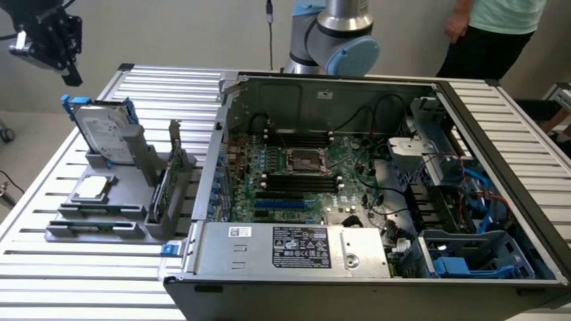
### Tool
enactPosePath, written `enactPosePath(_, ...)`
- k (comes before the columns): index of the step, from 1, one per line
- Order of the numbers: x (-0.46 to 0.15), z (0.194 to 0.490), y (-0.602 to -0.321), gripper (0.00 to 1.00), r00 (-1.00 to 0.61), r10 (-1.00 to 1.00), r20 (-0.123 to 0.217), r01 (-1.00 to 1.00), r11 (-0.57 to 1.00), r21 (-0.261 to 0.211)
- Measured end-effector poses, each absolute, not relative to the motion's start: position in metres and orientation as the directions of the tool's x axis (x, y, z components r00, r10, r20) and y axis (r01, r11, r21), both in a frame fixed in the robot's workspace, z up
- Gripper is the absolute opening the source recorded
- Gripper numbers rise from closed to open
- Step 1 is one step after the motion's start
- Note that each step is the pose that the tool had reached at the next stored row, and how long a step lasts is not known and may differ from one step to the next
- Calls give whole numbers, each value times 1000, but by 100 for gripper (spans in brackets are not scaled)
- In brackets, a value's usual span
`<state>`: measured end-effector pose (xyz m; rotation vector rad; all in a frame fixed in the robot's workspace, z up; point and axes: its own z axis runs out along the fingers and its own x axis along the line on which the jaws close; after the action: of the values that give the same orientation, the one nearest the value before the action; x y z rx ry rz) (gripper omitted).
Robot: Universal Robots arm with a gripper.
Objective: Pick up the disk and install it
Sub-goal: 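Pick up the disk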
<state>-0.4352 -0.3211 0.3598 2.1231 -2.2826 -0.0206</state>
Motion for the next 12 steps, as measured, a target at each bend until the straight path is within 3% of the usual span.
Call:
enactPosePath(3, -436, 359, -318, 12, -51, -999, 9, -998, 51, 26)
enactPosePath(8, -439, 354, -317, 36, -10, -1000, 10, -1000, 11, 26)
enactPosePath(12, -439, 352, -317, 48, 19, -1000, 10, -999, -19, 26)
